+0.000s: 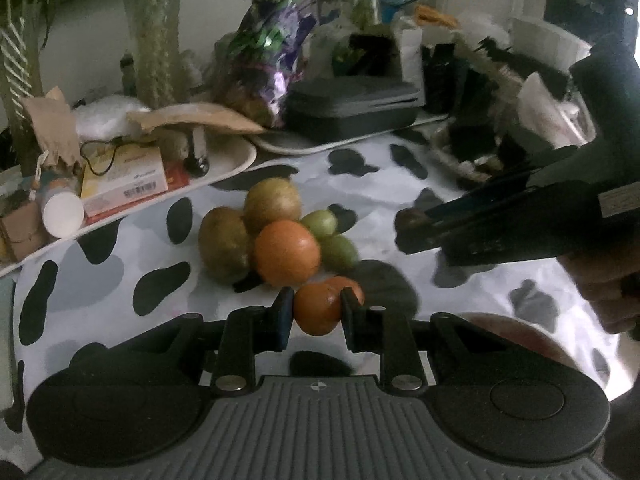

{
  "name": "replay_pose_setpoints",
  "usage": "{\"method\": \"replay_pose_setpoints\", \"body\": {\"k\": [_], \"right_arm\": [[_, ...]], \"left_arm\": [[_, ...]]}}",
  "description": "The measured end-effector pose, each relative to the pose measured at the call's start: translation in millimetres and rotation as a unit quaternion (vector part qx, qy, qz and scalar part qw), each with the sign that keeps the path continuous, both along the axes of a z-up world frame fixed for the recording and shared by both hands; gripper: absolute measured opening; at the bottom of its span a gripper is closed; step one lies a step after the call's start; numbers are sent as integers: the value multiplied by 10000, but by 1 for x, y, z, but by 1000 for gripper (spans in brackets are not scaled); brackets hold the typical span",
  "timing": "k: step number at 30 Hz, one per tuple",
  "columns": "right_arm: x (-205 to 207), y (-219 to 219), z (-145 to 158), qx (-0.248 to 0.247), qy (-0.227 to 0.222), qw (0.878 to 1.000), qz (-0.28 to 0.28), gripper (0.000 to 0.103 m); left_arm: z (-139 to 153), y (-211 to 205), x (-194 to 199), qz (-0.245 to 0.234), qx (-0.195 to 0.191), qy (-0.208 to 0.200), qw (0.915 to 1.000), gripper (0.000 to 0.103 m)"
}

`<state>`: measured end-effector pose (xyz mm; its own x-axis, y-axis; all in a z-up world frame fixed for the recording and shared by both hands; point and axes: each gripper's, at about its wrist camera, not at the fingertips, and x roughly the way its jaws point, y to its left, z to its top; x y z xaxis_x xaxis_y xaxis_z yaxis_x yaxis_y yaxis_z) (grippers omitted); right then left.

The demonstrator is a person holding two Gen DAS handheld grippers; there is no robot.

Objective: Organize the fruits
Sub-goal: 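Carry both fruits onto the white floral plate and open both tools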

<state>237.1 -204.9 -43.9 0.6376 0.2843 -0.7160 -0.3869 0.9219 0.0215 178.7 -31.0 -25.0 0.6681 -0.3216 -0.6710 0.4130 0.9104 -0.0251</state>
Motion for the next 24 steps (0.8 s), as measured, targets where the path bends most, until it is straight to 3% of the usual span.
{"method": "replay_pose_setpoints", "body": {"k": [13, 24], "right_arm": [[-58, -3, 18, 280, 92, 9994, 196, 31], [-93, 6, 12, 152, 344, 9987, 342, 31]], "left_arm": [[8, 0, -42, 33, -145, 54, 9999, 24], [-5, -9, -72, -132, 63, 340, 9993, 24]]}}
